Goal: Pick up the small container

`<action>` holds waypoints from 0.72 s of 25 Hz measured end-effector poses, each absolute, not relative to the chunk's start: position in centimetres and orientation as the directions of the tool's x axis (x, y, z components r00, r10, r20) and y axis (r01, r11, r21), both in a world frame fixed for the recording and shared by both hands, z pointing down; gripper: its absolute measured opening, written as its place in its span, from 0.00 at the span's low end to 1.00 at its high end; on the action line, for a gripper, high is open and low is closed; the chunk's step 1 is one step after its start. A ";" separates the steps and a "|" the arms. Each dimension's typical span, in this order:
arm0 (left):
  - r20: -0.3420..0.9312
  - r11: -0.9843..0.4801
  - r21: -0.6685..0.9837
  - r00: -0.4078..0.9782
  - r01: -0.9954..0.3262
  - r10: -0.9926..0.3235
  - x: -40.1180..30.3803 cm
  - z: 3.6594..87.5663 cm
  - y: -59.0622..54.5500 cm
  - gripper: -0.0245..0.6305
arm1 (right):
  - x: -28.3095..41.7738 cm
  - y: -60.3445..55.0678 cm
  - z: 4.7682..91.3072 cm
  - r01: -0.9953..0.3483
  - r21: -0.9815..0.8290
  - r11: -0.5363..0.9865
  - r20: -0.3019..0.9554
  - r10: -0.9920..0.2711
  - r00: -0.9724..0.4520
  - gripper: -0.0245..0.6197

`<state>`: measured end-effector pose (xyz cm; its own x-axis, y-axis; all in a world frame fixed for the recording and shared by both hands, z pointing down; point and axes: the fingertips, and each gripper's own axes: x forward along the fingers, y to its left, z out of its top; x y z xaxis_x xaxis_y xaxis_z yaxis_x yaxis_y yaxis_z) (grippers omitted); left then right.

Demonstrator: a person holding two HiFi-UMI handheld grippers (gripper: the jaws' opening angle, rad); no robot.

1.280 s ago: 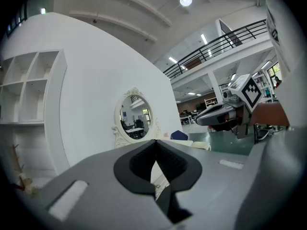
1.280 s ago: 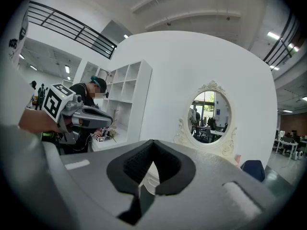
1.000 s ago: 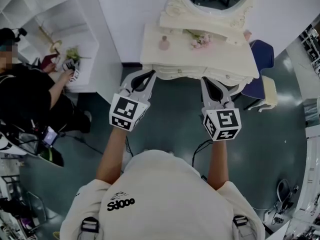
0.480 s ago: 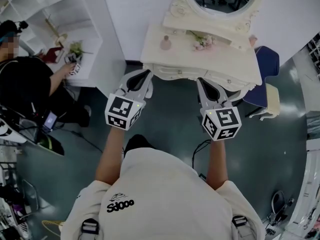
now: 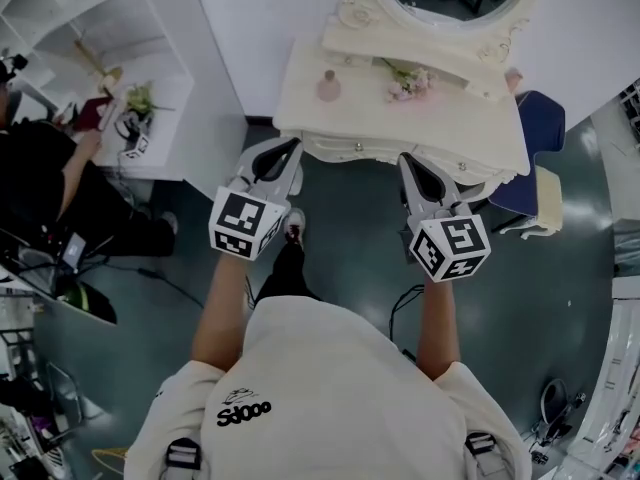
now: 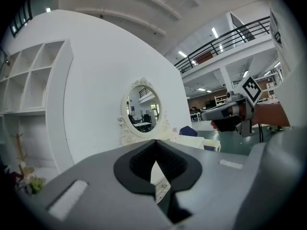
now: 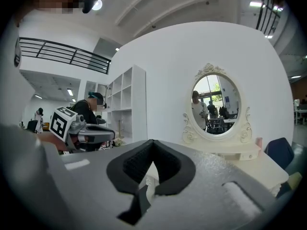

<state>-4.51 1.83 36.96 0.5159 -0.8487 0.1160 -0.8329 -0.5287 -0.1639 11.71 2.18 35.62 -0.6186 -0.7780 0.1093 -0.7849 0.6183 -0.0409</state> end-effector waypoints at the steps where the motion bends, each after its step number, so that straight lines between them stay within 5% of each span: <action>1: 0.114 -0.530 -0.164 0.517 -0.832 -0.848 -4.9 37.1 0.5 0.07 | 11.6 1.3 35.8 -0.789 -0.035 0.614 0.115 -0.781 -0.613 0.04; 18: 0.155 -0.646 -0.066 0.632 -0.760 -0.759 -6.7 38.1 -23.1 0.07 | 9.2 -17.9 36.9 -0.872 0.004 0.489 0.234 -0.848 -0.475 0.04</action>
